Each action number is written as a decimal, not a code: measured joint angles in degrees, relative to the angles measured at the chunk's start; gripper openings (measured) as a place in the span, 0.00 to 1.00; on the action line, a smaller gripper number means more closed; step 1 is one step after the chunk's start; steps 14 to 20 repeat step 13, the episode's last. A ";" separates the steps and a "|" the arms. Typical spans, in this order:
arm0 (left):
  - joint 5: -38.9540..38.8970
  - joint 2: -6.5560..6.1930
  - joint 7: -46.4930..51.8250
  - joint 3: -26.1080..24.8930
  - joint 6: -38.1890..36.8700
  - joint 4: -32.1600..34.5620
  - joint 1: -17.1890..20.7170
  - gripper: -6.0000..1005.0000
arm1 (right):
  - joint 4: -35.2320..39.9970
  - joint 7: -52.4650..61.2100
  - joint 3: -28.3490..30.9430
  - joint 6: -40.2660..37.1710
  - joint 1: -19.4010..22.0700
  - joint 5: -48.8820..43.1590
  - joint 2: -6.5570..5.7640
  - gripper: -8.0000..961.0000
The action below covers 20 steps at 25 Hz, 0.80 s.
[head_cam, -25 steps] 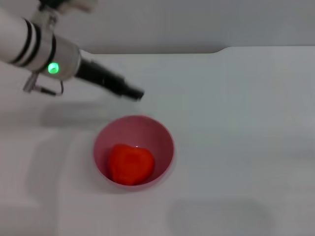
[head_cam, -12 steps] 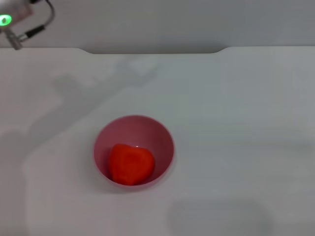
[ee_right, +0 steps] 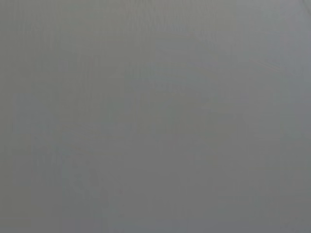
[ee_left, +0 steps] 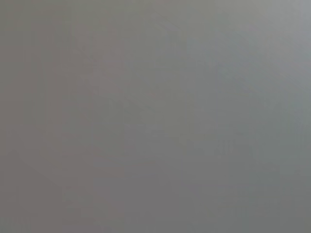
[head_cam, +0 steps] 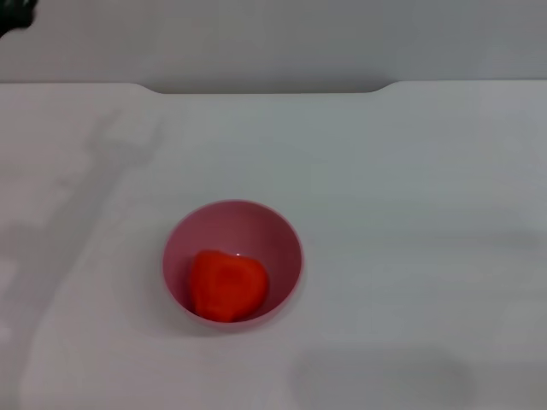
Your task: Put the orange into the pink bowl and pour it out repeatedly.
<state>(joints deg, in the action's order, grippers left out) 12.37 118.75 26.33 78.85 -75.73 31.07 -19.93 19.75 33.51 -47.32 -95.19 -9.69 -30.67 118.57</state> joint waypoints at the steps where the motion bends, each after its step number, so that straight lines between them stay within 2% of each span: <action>1: -3.08 0.01 -3.19 0.58 0.09 -2.47 0.50 0.78 | 0.00 -0.72 0.21 0.42 0.02 0.07 0.00 0.61; 8: -10.89 0.02 -11.05 0.71 0.17 -11.79 2.87 0.78 | -0.64 -3.95 4.51 4.59 -0.05 0.51 0.18 0.61; 20: -11.67 -0.20 -10.95 0.72 0.22 -13.27 3.65 0.78 | -1.31 -5.29 5.51 5.09 -0.73 0.73 0.27 0.61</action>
